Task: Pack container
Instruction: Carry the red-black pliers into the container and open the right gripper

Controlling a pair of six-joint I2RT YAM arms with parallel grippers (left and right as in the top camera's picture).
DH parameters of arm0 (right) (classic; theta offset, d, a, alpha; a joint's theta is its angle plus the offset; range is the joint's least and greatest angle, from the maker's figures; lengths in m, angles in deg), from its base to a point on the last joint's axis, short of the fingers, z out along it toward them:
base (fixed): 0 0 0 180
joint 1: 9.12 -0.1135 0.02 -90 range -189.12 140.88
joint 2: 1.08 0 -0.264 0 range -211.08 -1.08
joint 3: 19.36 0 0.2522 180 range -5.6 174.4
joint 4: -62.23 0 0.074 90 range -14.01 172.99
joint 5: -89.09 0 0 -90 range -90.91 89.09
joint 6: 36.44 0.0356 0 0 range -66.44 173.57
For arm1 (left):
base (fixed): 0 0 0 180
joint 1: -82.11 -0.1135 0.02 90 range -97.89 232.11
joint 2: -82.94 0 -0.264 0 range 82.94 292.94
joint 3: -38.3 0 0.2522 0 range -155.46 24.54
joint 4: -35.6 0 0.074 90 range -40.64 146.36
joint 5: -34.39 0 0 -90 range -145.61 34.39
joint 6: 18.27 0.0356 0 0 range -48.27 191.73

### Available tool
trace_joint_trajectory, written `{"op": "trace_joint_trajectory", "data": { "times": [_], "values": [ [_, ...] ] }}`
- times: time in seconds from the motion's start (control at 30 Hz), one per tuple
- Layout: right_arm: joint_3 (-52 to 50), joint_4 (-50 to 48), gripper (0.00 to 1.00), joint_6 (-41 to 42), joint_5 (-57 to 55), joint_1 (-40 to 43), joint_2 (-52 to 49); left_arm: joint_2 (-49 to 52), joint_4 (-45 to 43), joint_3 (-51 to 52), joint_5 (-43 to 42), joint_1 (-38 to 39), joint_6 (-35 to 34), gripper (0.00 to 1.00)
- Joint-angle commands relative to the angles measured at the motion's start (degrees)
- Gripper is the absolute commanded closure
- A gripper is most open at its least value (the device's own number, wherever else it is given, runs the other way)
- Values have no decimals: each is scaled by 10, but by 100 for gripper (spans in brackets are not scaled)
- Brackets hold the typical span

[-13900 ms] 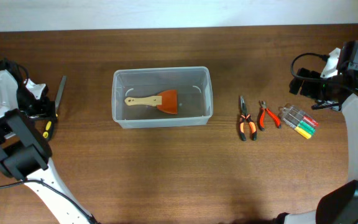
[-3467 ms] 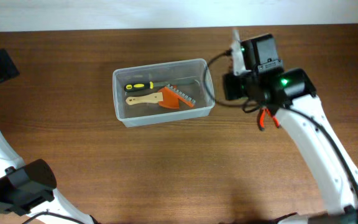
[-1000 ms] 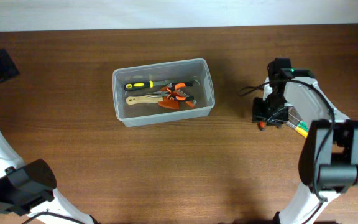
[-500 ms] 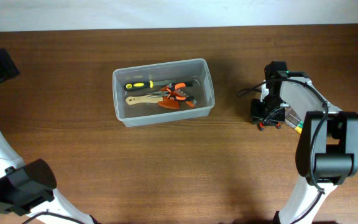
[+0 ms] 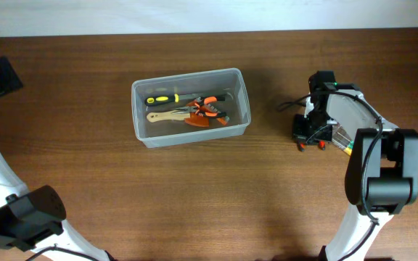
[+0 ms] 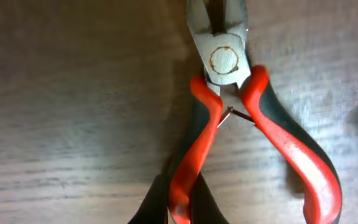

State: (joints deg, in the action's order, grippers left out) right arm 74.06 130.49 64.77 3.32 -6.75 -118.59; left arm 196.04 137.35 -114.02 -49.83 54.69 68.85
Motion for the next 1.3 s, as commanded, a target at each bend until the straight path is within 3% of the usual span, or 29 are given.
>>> {"op": "trace_joint_trajectory", "data": {
  "times": [0.0,0.3,0.53,0.73,0.87,0.9,0.97,1.27],
  "values": [
    [14,27,96,16,5,1,13,-5,-1,-1,-4,-2,-8,1],
    [126,43,96,-2,45,-84,159,-5,-1,-1,-4,-2,-8,1],
    [206,-10,96,-208,49,-247,195,-5,-1,-1,-4,-1,-8,1],
    [205,-71,96,-387,49,-328,147,-5,-1,-1,-4,-1,-8,1],
    [205,-100,96,-494,75,-341,90,-5,-1,-1,-4,-1,-8,1],
    [205,-114,96,-562,92,-342,60,-5,-1,-1,-4,-1,-8,1],
    [205,-139,96,-624,94,-342,25,-5,-1,-1,-4,-1,-8,1],
    [205,-204,96,-637,157,-350,-37,-6,-1,-1,-4,-1,-8,1]
  ]
}}
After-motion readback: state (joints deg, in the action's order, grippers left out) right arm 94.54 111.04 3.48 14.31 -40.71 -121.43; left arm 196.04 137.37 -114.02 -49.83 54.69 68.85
